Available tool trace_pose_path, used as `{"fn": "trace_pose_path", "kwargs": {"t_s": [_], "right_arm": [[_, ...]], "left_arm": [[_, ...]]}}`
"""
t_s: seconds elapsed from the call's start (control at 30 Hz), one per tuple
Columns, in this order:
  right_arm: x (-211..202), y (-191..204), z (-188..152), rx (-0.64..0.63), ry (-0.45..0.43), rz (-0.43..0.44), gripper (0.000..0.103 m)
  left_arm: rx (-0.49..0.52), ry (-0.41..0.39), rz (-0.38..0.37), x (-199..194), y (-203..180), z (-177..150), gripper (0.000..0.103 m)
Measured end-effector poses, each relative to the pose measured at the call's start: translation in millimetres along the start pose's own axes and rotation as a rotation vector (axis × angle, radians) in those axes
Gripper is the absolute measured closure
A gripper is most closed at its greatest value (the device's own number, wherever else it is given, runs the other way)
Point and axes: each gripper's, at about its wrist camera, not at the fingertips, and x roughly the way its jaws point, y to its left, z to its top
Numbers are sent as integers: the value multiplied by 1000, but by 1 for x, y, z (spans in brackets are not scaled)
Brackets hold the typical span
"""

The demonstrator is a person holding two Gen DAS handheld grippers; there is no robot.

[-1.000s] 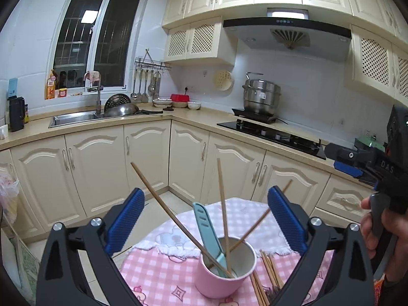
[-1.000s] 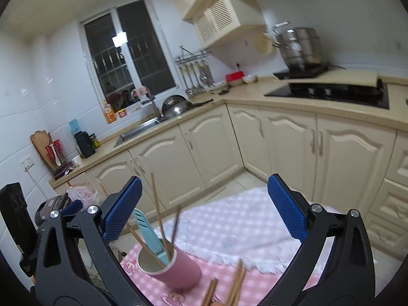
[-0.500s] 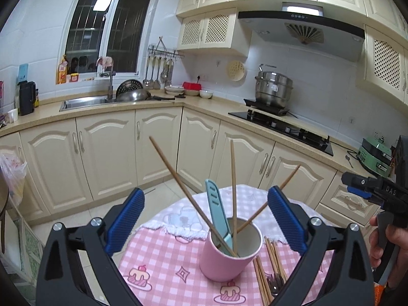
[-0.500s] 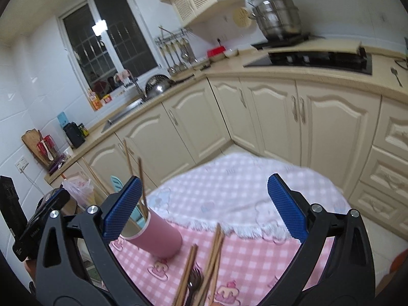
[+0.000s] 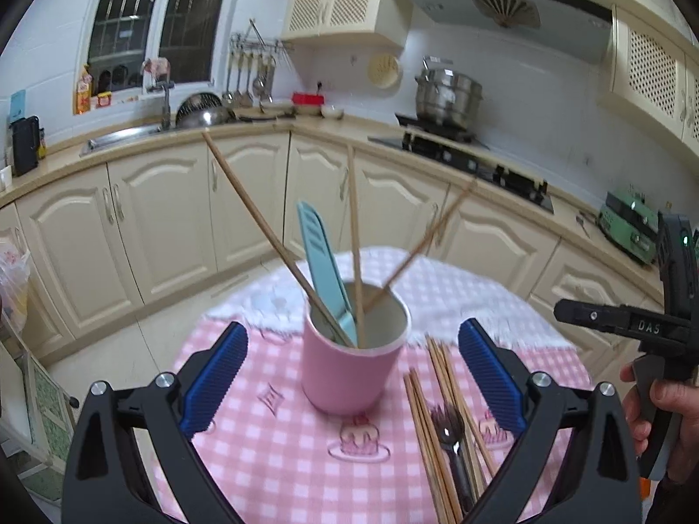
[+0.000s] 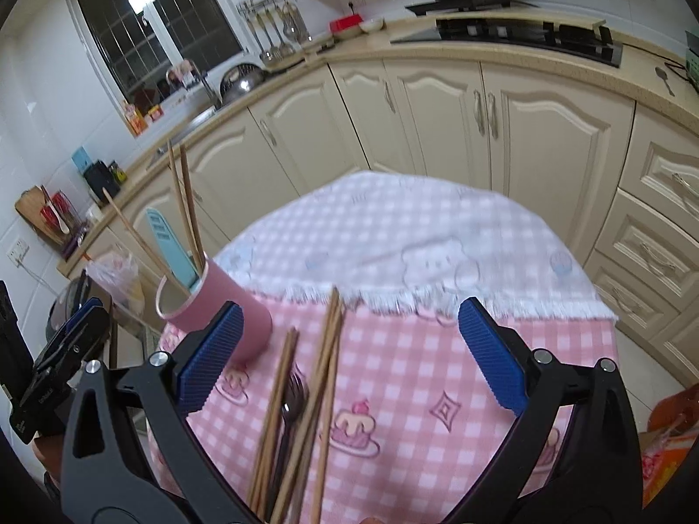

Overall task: Organize utensils
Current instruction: 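Move both tools back down to the remaining chopsticks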

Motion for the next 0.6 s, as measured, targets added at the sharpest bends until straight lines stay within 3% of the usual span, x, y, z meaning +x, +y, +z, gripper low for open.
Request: {"fn": "trace_pose_path", "kwargs": {"t_s": [0.6], "right_arm": [[22, -11, -36, -17, 137, -56, 6]], "left_arm": [[116, 300, 18, 53, -33, -65, 8]]}}
